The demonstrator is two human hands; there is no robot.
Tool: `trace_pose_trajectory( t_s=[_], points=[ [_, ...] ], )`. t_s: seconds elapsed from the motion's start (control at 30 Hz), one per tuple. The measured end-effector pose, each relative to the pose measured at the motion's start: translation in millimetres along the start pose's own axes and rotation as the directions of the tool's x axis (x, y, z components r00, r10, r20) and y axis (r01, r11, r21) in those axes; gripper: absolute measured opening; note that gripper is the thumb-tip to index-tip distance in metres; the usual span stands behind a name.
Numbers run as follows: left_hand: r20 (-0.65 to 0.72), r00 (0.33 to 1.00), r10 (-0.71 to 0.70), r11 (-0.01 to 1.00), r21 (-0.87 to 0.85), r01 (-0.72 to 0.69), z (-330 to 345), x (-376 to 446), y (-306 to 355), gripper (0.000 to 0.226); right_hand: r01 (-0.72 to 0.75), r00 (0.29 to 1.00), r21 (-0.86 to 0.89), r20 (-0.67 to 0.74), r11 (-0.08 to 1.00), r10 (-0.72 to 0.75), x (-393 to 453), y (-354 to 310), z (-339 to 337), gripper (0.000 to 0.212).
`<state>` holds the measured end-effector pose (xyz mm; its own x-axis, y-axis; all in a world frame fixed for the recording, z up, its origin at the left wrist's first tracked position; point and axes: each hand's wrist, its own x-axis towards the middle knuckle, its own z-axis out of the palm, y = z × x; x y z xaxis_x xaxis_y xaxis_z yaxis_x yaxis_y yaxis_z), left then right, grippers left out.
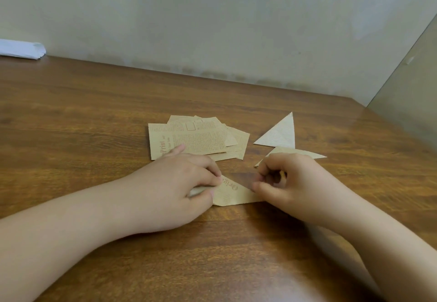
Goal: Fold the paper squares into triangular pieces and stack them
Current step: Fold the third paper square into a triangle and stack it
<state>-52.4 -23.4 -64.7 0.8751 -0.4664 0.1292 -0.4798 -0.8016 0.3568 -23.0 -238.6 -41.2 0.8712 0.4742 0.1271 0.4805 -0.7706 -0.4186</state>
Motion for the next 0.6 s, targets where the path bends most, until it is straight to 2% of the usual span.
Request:
trace_pose_trajectory(
  t_s=[0.13, 0.3, 0.4, 0.6],
  points=[
    [-0.015, 1.000, 0.012, 1.000, -0.009, -0.012, 0.7, -0.3, 1.5, 0.055, 0.129, 0.989, 0.053, 0.072, 0.990, -0.133, -4.4, -13.4, 17.5, 0.010],
    [-0.139, 0.989, -0.042, 0.998, 0.034, 0.047, 13.3, -1.3, 13.0, 0.061, 0.172, 0.985, 0.060, -0.041, 0.983, -0.170, -5.1, -10.1, 34.2, 0.016],
    [-0.199, 0.978, -0.069, 0.994, 0.070, 0.084, 19.6, 1.7, 15.4, 0.055, 0.196, 0.980, 0.044, -0.058, 0.980, -0.193, -4.4, -10.1, 36.3, 0.015],
    [-0.205, 0.973, -0.107, 0.985, 0.110, 0.131, 19.1, 0.1, 22.1, 0.056, 0.206, 0.977, 0.058, -0.075, 0.977, -0.201, -5.4, -8.6, 37.8, 0.013]
  ],
)
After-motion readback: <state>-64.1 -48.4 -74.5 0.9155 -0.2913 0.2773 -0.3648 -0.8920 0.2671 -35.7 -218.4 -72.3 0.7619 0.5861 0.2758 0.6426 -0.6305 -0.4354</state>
